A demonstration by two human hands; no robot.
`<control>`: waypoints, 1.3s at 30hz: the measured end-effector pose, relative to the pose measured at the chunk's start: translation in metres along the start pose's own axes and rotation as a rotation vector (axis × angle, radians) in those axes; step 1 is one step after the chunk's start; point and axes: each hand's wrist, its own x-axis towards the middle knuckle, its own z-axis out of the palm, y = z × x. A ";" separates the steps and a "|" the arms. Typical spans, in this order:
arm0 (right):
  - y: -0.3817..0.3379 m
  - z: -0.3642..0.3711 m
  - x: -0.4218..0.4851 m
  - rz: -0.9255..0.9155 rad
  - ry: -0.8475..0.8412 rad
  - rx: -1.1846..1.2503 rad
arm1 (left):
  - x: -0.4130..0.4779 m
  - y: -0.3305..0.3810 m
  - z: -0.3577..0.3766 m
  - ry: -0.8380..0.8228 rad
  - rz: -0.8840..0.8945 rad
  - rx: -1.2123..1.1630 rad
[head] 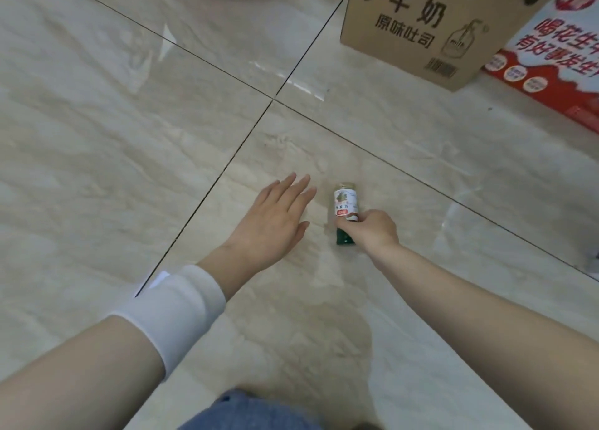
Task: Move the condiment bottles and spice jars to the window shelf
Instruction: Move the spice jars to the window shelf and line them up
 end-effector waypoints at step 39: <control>-0.142 -0.629 -0.683 -0.400 0.361 0.490 | -0.002 0.346 -0.799 0.426 0.356 -0.206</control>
